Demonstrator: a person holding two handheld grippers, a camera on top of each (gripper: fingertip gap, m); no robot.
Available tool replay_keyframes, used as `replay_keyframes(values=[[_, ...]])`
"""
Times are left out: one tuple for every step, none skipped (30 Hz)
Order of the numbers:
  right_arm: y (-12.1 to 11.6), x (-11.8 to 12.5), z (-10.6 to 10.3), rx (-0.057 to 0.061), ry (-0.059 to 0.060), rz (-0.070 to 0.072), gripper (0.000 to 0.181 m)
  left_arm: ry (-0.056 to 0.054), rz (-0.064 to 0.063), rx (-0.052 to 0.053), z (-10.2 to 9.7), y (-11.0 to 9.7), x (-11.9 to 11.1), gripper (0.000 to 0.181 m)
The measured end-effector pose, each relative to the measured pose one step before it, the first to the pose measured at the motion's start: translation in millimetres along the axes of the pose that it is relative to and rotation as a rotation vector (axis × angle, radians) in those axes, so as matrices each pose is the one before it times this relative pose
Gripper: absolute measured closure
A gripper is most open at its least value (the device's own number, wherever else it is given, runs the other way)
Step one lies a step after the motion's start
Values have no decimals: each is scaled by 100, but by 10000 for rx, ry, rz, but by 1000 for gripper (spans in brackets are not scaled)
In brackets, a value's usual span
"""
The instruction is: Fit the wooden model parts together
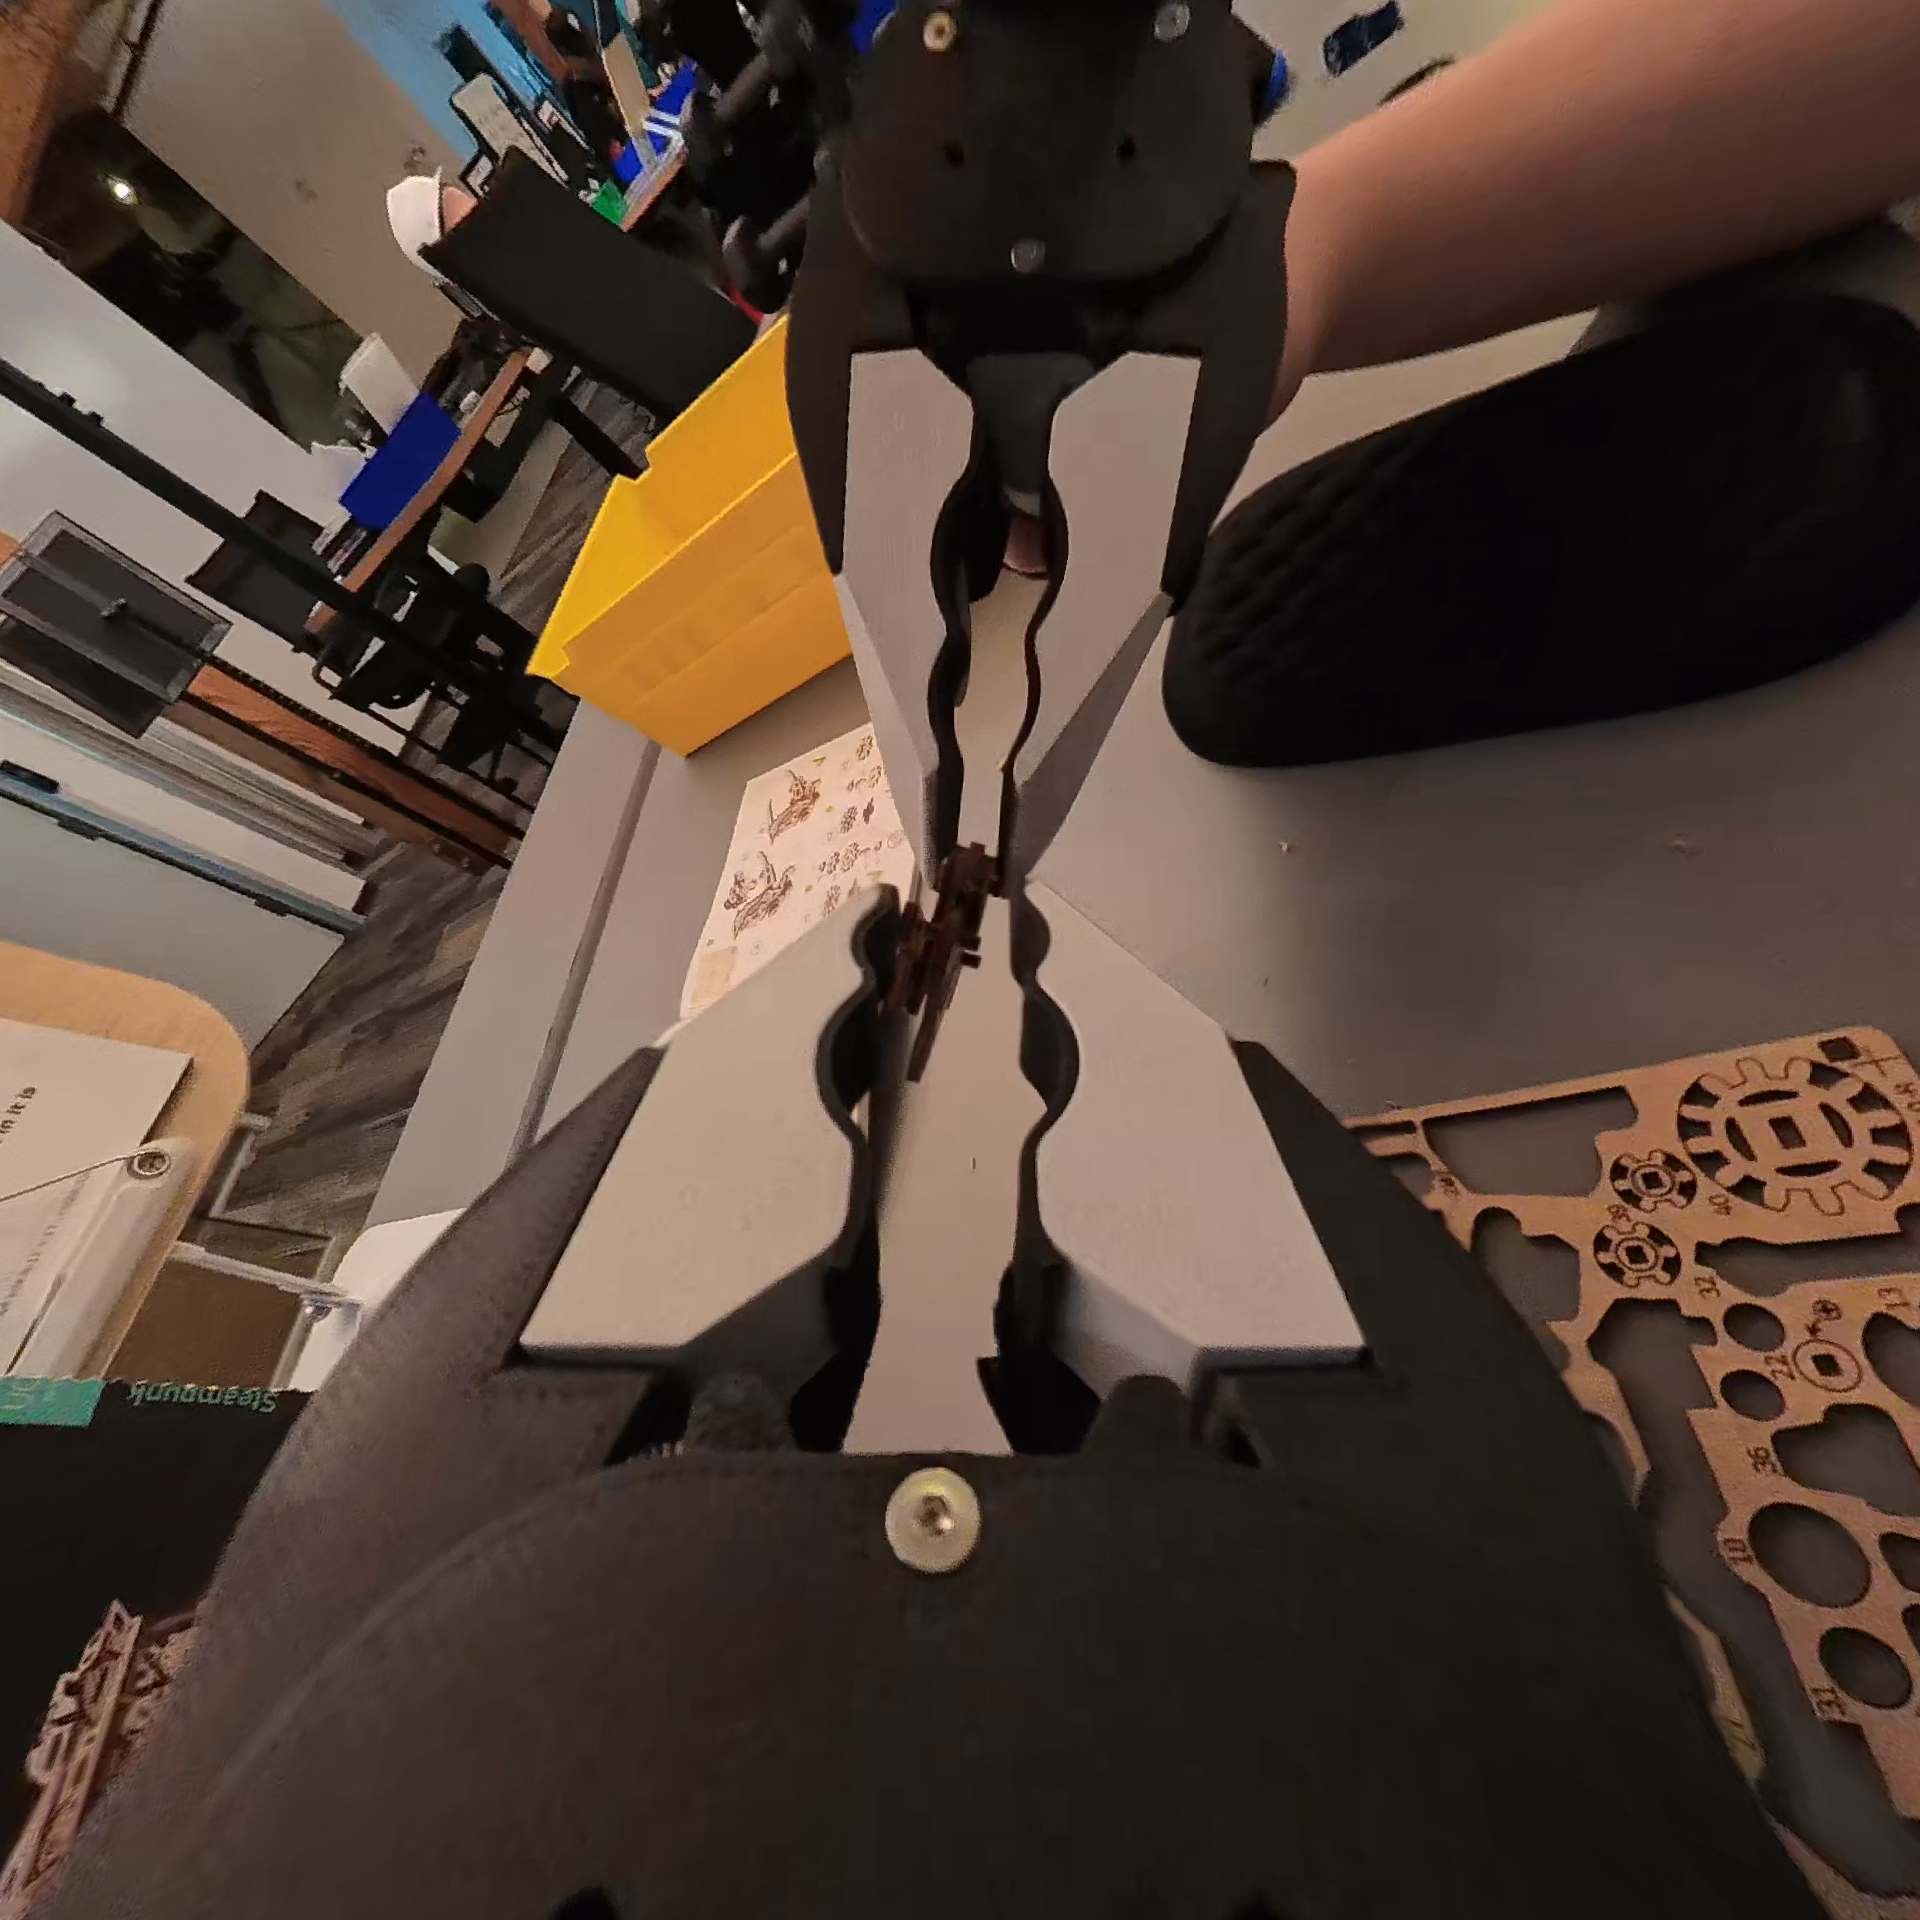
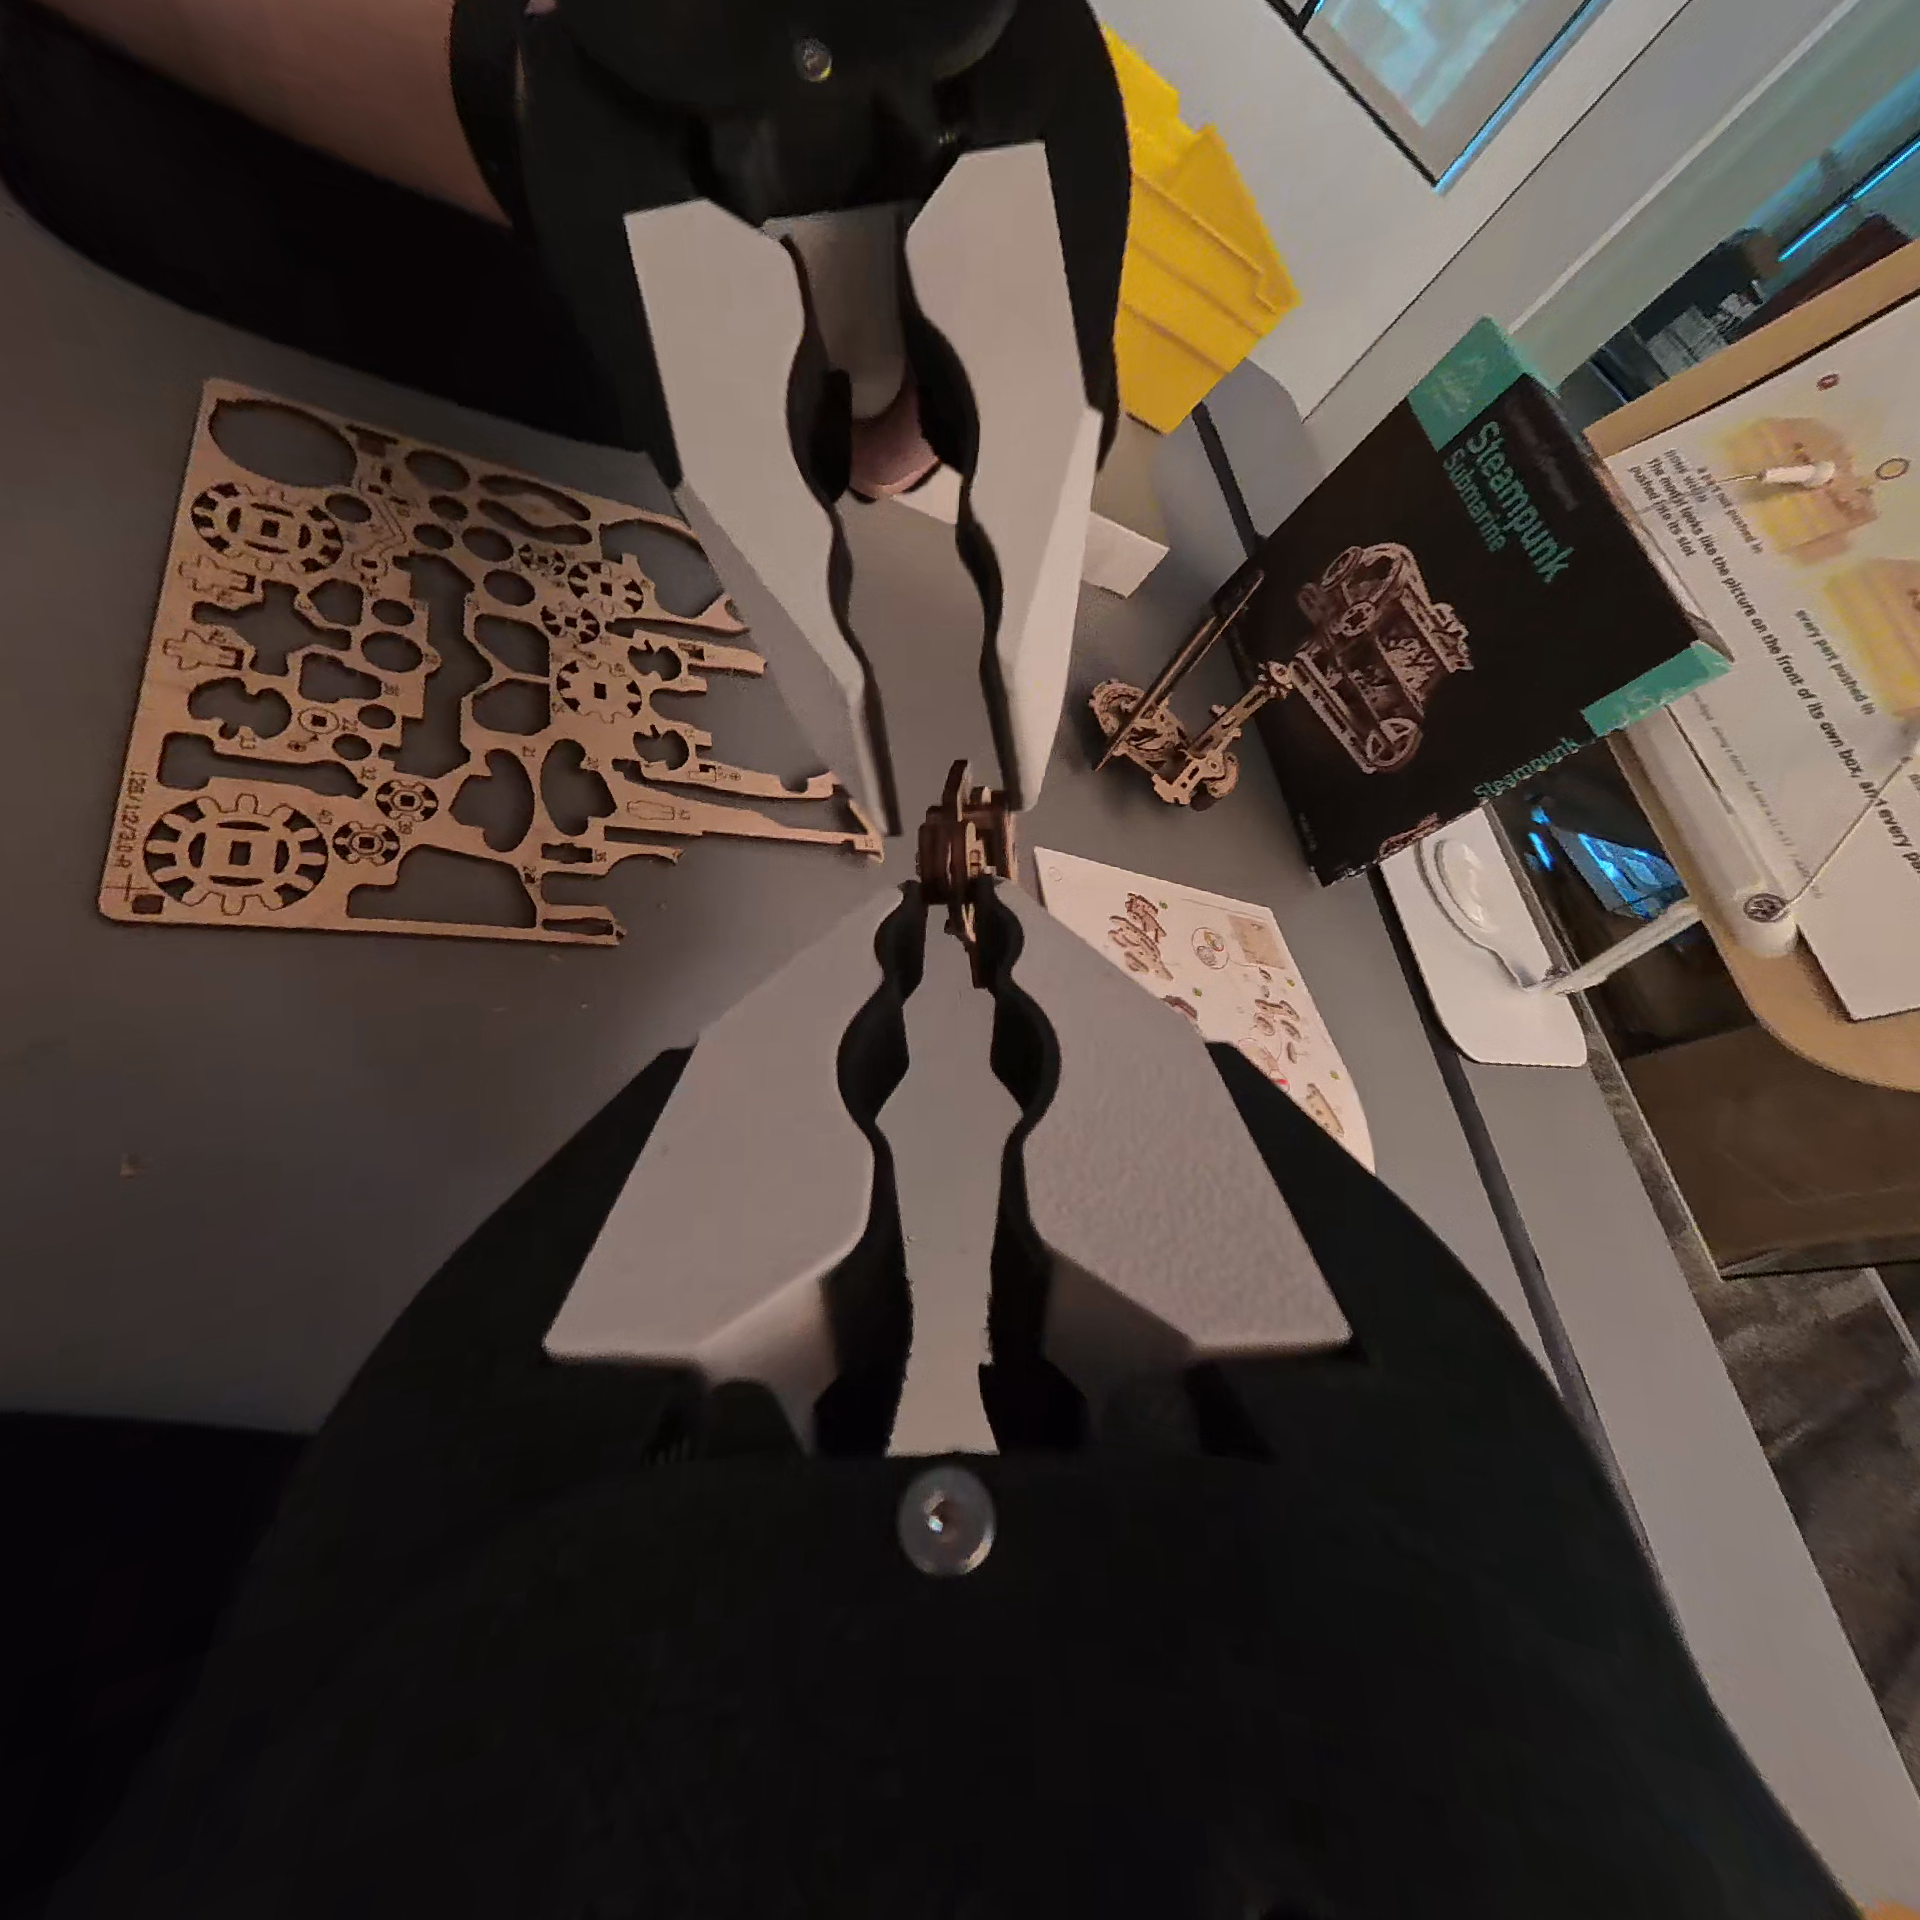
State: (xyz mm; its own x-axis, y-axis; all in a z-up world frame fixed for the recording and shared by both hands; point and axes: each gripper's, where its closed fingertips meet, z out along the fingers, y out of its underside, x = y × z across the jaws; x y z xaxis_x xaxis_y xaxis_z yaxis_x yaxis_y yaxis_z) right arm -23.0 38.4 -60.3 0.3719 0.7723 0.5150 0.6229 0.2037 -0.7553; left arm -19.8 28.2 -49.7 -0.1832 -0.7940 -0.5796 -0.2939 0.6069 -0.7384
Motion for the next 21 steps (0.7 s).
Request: replay_keyframes(values=[[138,-229,128,-103,-79,-89,173,20,111,-19,12,116,95,166],[88,-152,107,-73,-40,-68,173,83,101,-32,11,105,170,167],[114,-140,99,-75,-51,-34,173,103,61,-95,23,182,156,167],[79,-278,83,-36,-166,7,174,176,2,-35,20,88,252,167],[59,-270,74,-30,-176,51,174,187,-20,1,23,36,281,168],[87,-176,74,-47,-121,53,174,137,31,-31,44,99,228,168],[104,-176,83,-58,-110,77,174,169,87,-66,72,138,312,171],[103,-269,81,-58,-182,67,174,180,95,-85,92,146,372,174],[160,-145,96,-90,-128,119,174,45,136,-108,91,144,179,174],[114,-135,55,-54,-127,117,174,34,88,-85,89,114,136,174],[91,-268,20,-29,-234,83,174,144,-37,-17,63,20,224,174],[30,-221,12,14,-228,143,174,159,-107,14,18,-15,195,174],[-94,-3,-28,88,-102,226,175,52,-134,24,-60,-33,-39,174],[-119,-264,-9,144,-306,250,174,176,-205,73,-120,-120,76,175],[-123,-30,-54,153,-181,292,174,174,-374,82,-104,-129,-14,175],[-290,291,-175,287,22,283,174,-71,-344,171,-141,-206,-358,174],[-336,104,-274,335,-146,378,174,-200,-312,307,-233,-394,-508,173],[-227,31,-318,221,-236,439,174,-269,-398,132,-185,-169,-683,155],[-121,235,-299,170,-57,314,174,71,-362,-182,-88,299,-287,135],[-27,138,-241,102,-54,161,174,277,-270,-239,-31,446,76,133],[-70,98,-163,97,3,33,174,180,-131,-40,-11,229,93,141]])
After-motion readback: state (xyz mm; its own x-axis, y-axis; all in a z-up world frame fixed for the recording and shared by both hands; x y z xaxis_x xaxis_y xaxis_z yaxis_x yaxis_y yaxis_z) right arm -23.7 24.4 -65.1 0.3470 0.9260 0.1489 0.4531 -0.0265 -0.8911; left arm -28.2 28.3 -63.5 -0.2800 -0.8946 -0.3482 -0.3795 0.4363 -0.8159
